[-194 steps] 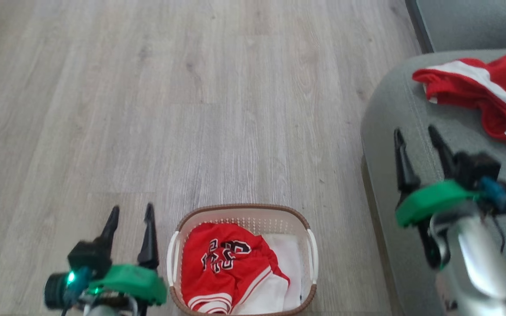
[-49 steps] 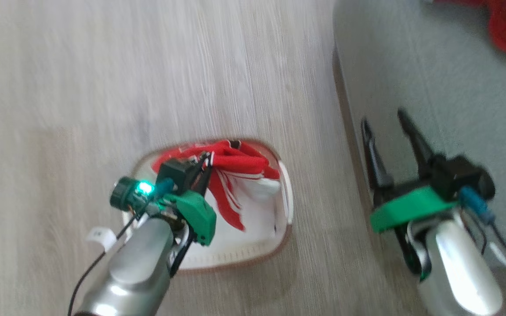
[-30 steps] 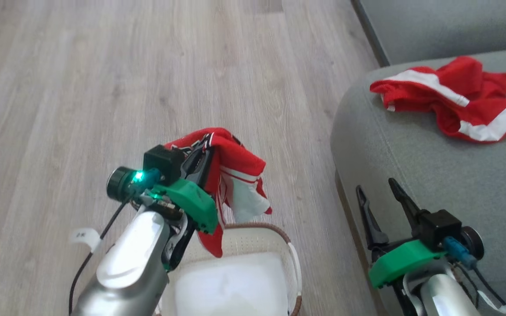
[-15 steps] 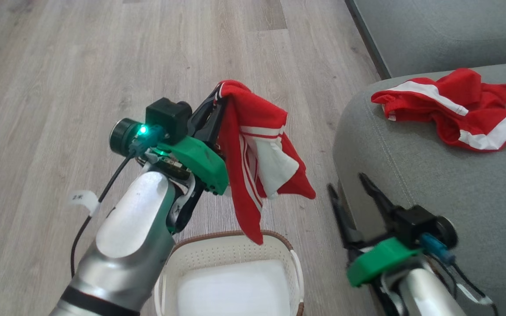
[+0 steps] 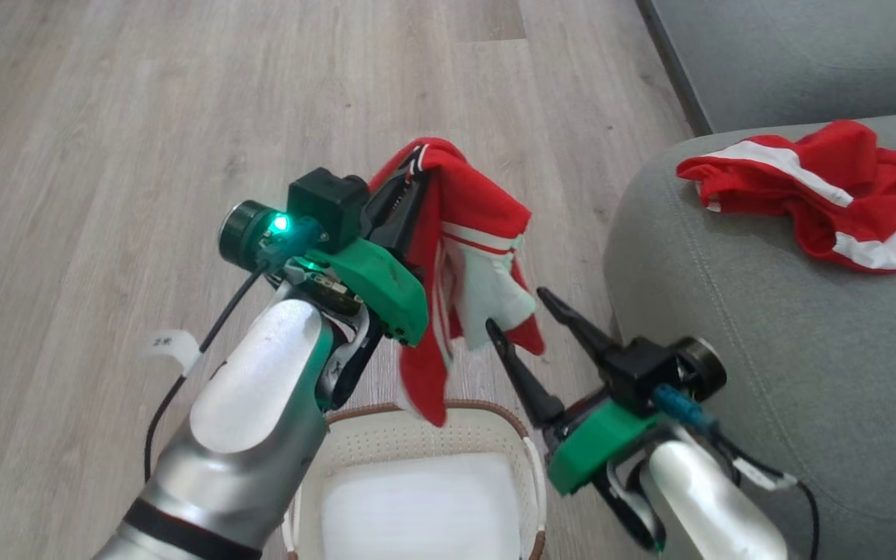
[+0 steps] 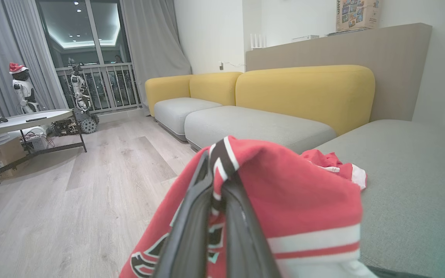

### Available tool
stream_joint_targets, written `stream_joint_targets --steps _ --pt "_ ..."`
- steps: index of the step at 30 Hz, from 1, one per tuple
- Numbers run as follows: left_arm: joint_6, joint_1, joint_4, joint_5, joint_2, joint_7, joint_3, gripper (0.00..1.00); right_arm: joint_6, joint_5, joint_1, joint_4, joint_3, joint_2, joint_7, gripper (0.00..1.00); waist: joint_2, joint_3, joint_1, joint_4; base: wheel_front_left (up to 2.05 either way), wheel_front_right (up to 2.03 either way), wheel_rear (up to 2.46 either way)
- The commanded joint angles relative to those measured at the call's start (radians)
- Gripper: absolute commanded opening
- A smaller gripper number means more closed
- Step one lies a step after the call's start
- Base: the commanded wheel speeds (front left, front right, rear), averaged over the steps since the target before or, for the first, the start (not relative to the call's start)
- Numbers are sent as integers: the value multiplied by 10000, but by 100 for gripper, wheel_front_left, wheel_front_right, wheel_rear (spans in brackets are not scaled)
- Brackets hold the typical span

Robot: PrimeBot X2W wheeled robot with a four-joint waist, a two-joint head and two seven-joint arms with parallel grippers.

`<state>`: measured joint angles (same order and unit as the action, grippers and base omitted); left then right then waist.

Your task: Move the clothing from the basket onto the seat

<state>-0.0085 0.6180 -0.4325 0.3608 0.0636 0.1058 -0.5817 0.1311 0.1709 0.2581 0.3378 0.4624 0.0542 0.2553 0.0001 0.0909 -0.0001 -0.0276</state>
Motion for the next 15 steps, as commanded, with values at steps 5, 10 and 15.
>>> stream_joint_targets --steps 5,10,15 --pt "125 604 574 13 65 115 70 0 -4 -320 1135 391 -254 -40 65 100 -1 -56 1 335 0 0 0" --pt "169 434 809 90 -1 113 -209 0 -4 -384 1630 1178 -480 -40 65 100 -1 -49 1 574 0 0 0" --pt "158 388 992 165 -35 101 -406 0 -4 -131 2115 1803 -234 -40 65 100 -1 -40 1 709 0 0 0"
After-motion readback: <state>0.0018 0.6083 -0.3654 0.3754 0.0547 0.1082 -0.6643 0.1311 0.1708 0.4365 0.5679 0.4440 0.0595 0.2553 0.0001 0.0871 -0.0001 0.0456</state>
